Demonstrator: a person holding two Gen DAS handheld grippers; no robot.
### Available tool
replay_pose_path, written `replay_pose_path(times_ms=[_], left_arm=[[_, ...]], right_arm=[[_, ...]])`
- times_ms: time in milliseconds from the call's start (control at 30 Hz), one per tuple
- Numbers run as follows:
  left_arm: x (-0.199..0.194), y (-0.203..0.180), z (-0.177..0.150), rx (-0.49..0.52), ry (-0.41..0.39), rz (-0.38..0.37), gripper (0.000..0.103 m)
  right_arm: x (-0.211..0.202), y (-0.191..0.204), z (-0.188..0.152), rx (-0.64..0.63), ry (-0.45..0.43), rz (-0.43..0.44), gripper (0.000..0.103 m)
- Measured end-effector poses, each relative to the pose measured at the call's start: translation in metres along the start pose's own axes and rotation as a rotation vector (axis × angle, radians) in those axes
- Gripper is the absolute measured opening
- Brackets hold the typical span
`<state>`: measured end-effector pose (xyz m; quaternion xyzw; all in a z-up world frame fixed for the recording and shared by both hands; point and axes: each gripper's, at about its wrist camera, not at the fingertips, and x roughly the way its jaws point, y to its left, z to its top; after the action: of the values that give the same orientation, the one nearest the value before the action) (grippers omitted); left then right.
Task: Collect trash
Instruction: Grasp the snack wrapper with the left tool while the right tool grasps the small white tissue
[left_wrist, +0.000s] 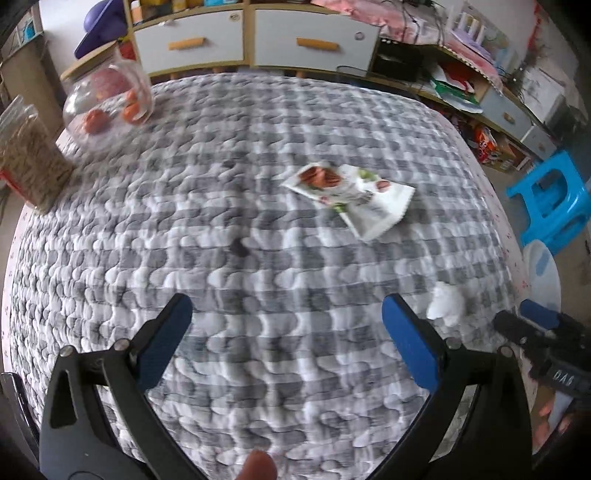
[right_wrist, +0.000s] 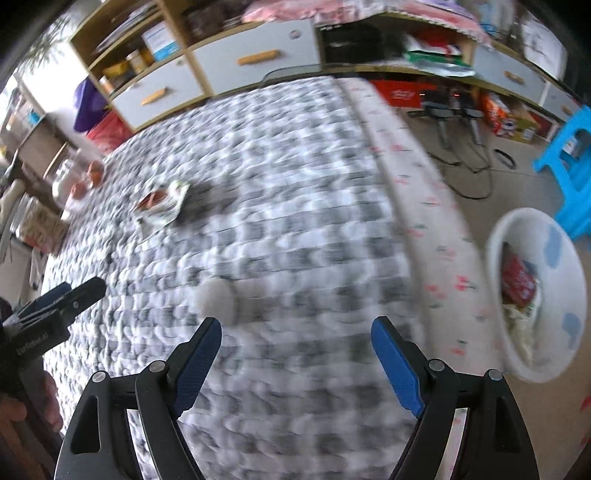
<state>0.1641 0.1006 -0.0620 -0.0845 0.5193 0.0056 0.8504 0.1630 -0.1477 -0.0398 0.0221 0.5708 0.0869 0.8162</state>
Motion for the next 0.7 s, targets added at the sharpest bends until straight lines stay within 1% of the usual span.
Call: replay_pose_path(times_ms=[167, 367, 467, 533, 567, 600, 633, 667, 700], left_arm=[[0.003, 0.014, 0.003, -0.036, 0.012, -0.006, 0.102], [0.007, 0.020, 0.009, -0.066, 0.030, -0.033, 0.102], [0.010, 0.019, 0.013, -0.076, 0.034, -0.041, 0.102], [0.012, 0.017, 0.016, -0.083, 0.035, -0.053, 0.102], [0.013, 0.015, 0.019, -0.086, 0.032, -0.063, 0.102], [0.013, 0.013, 0.021, -0.089, 0.028, -0.076, 0.102], [0.015, 0.011, 0.023, -0.093, 0.026, -0.090, 0.102], [0.017, 0.009, 0.026, -0.101, 0.028, -0.104, 0.102], [0.020, 0.007, 0.028, -0.113, 0.030, -0.119, 0.102]], right_arm=[[0.021, 0.023, 0.004, -0.024, 0.037, 0.025, 0.085], [0.032, 0.040, 0.007, -0.039, 0.042, 0.050, 0.084], [0.037, 0.046, 0.008, -0.047, 0.050, 0.064, 0.082], [0.040, 0.051, 0.009, -0.063, 0.050, 0.064, 0.074], [0.040, 0.053, 0.010, -0.071, 0.049, 0.069, 0.064], [0.040, 0.053, 0.011, -0.075, 0.051, 0.077, 0.052], [0.040, 0.053, 0.011, -0.075, 0.054, 0.085, 0.046], [0.040, 0.053, 0.011, -0.074, 0.058, 0.092, 0.037], [0.041, 0.053, 0.012, -0.071, 0.066, 0.102, 0.029]])
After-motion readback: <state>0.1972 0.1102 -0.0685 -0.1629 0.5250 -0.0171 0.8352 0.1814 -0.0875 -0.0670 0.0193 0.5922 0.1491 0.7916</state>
